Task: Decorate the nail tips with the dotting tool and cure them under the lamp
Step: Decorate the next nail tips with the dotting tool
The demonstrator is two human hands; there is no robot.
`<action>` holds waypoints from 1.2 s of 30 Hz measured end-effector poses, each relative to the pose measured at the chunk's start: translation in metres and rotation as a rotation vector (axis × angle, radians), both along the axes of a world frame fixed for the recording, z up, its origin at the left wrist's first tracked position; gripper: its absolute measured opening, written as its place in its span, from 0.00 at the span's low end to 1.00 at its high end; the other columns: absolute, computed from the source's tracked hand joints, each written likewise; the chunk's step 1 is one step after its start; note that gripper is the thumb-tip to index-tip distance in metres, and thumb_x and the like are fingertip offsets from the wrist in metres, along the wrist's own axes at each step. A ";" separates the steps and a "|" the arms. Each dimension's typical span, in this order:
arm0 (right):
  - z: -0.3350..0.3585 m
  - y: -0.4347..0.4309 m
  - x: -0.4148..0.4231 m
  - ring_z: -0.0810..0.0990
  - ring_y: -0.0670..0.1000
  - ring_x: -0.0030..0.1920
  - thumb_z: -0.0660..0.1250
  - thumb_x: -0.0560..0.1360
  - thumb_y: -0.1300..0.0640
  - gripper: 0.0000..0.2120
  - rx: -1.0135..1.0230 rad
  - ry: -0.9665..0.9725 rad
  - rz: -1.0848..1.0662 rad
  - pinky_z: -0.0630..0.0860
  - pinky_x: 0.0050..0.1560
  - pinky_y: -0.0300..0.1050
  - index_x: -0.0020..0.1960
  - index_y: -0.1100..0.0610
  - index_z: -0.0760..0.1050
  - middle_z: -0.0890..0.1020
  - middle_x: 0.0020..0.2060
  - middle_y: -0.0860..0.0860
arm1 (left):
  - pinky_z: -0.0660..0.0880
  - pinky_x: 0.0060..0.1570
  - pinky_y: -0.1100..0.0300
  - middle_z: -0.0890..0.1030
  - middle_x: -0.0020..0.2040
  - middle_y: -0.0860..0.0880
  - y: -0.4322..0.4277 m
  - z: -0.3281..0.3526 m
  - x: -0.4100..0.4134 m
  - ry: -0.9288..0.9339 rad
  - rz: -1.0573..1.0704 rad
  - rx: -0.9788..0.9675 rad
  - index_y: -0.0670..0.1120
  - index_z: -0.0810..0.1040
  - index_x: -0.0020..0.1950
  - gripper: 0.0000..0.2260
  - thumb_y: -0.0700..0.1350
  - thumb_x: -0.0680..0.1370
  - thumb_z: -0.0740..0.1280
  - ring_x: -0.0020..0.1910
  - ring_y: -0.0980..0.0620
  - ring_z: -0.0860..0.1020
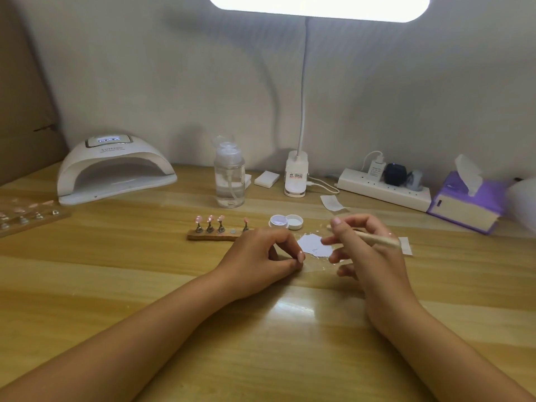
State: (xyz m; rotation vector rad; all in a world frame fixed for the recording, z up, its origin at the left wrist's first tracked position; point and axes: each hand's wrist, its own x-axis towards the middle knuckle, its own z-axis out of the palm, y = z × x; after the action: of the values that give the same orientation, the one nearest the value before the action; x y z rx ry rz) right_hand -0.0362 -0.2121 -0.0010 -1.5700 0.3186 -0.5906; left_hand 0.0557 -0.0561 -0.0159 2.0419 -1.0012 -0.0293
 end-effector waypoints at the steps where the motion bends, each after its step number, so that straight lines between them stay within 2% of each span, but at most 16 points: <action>1: -0.001 0.003 0.000 0.77 0.45 0.26 0.71 0.76 0.53 0.08 0.038 0.010 0.012 0.72 0.24 0.36 0.43 0.56 0.76 0.83 0.30 0.51 | 0.65 0.30 0.74 0.77 0.32 0.70 0.000 0.000 0.000 -0.008 0.000 -0.002 0.59 0.79 0.40 0.11 0.43 0.74 0.74 0.27 0.65 0.73; 3: -0.004 0.007 -0.001 0.74 0.46 0.24 0.71 0.76 0.54 0.10 0.077 0.033 0.027 0.71 0.24 0.35 0.41 0.57 0.73 0.81 0.27 0.52 | 0.65 0.30 0.74 0.78 0.33 0.70 0.000 0.000 0.000 -0.025 0.001 -0.005 0.61 0.78 0.39 0.12 0.44 0.74 0.74 0.27 0.65 0.73; 8: -0.006 0.010 0.000 0.77 0.47 0.26 0.70 0.74 0.62 0.10 0.056 0.080 0.062 0.75 0.27 0.36 0.37 0.58 0.70 0.81 0.26 0.55 | 0.65 0.30 0.74 0.76 0.31 0.72 0.001 0.000 0.000 -0.048 0.007 0.000 0.60 0.78 0.39 0.13 0.43 0.74 0.74 0.27 0.65 0.73; 12: -0.007 0.011 -0.001 0.76 0.47 0.25 0.67 0.70 0.62 0.10 -0.023 0.119 0.070 0.73 0.27 0.36 0.33 0.56 0.68 0.81 0.26 0.56 | 0.65 0.30 0.74 0.75 0.30 0.73 0.001 0.001 0.000 -0.053 0.003 0.011 0.58 0.79 0.40 0.11 0.43 0.74 0.74 0.27 0.65 0.73; 16: -0.008 0.012 0.001 0.78 0.49 0.26 0.67 0.70 0.62 0.15 -0.051 0.147 0.088 0.74 0.32 0.43 0.29 0.51 0.68 0.82 0.27 0.57 | 0.64 0.29 0.74 0.74 0.28 0.73 0.001 0.002 -0.001 -0.055 -0.002 0.011 0.55 0.80 0.41 0.08 0.42 0.74 0.74 0.26 0.66 0.72; 23: -0.008 0.012 0.001 0.78 0.48 0.26 0.68 0.69 0.61 0.15 -0.071 0.152 0.086 0.74 0.34 0.45 0.28 0.50 0.69 0.82 0.27 0.57 | 0.64 0.29 0.74 0.75 0.29 0.73 0.001 0.002 -0.001 -0.057 -0.001 0.014 0.56 0.80 0.41 0.09 0.42 0.74 0.74 0.26 0.65 0.73; 26: -0.008 0.012 0.000 0.78 0.48 0.26 0.68 0.69 0.61 0.12 -0.071 0.152 0.091 0.75 0.34 0.45 0.30 0.52 0.68 0.83 0.28 0.57 | 0.65 0.30 0.74 0.75 0.29 0.73 0.001 0.002 -0.001 -0.059 0.002 0.012 0.57 0.80 0.41 0.09 0.43 0.74 0.75 0.27 0.65 0.73; 32: -0.009 0.012 0.001 0.78 0.47 0.26 0.68 0.70 0.61 0.11 -0.087 0.152 0.093 0.74 0.33 0.44 0.33 0.55 0.68 0.83 0.28 0.57 | 0.64 0.30 0.74 0.75 0.29 0.73 0.001 0.002 -0.001 -0.056 0.002 0.008 0.57 0.79 0.41 0.10 0.42 0.74 0.75 0.26 0.66 0.73; 36: -0.010 0.010 0.002 0.77 0.48 0.25 0.67 0.70 0.63 0.13 -0.060 0.124 0.078 0.73 0.29 0.39 0.31 0.54 0.68 0.82 0.27 0.58 | 0.65 0.30 0.74 0.75 0.29 0.73 0.001 0.002 -0.002 -0.058 -0.002 0.005 0.57 0.79 0.40 0.10 0.42 0.74 0.74 0.27 0.66 0.73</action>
State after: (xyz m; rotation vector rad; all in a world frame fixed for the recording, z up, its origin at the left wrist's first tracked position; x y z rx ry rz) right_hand -0.0346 -0.2020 -0.0109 -1.6732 0.3335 -0.4465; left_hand 0.0542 -0.0547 -0.0141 2.0564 -1.0396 0.0273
